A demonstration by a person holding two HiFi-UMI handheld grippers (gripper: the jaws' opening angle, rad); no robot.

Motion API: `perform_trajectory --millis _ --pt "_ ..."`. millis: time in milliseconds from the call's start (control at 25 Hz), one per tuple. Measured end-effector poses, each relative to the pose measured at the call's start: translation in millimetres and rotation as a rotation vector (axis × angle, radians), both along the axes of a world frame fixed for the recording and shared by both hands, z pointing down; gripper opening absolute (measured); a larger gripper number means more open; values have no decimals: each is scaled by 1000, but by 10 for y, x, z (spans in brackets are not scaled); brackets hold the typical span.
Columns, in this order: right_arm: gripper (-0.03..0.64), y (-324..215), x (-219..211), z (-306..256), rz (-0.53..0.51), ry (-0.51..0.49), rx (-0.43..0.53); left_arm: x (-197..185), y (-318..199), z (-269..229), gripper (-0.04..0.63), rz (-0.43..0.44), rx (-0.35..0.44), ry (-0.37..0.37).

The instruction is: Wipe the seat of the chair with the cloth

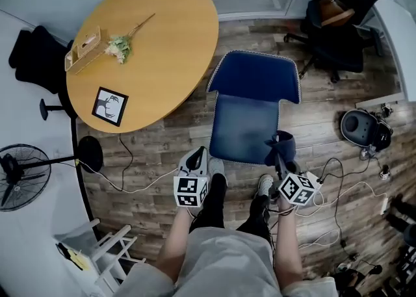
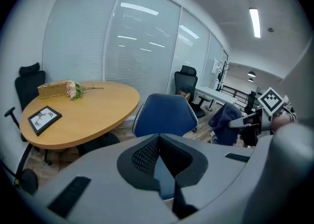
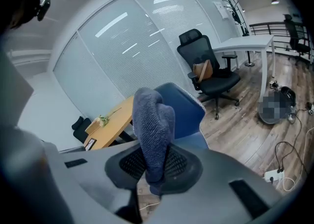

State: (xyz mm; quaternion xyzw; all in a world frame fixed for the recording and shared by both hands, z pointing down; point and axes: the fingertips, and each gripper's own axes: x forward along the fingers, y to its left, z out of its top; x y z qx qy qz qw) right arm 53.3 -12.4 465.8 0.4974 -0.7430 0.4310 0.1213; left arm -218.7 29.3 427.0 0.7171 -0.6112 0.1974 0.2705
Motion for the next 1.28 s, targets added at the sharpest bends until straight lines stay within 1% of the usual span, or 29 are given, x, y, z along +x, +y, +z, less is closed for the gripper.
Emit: perform_trajectory --millis 240,440,560,720,840,960,1160,1280 --pt "60 -155 -514 336 -8 16 -23 -148 -2 391 26 89 -73 7" --pt "60 -146 -762 482 -31 46 -33 -328 98 613 28 124 -120 24" --pt "60 -175 -802 609 -33 52 -42 -437 92 759 28 121 -140 17" --pt "60 -200 -831 840 -31 69 -65 -545 106 973 28 72 -188 35" --pt "60 -248 -872 1024 -36 70 -81 -540 68 1163 28 46 -209 51" --pt "60 -345 -896 1159 -58 84 -77 -432 -26 1310 28 58 -212 71" --pt "60 -589 -962 1424 -76 81 -66 -245 -311 1573 28 147 -180 57" --pt "60 -710 -1050 1602 -95 80 -62 -193 -455 1717 28 182 -164 51"
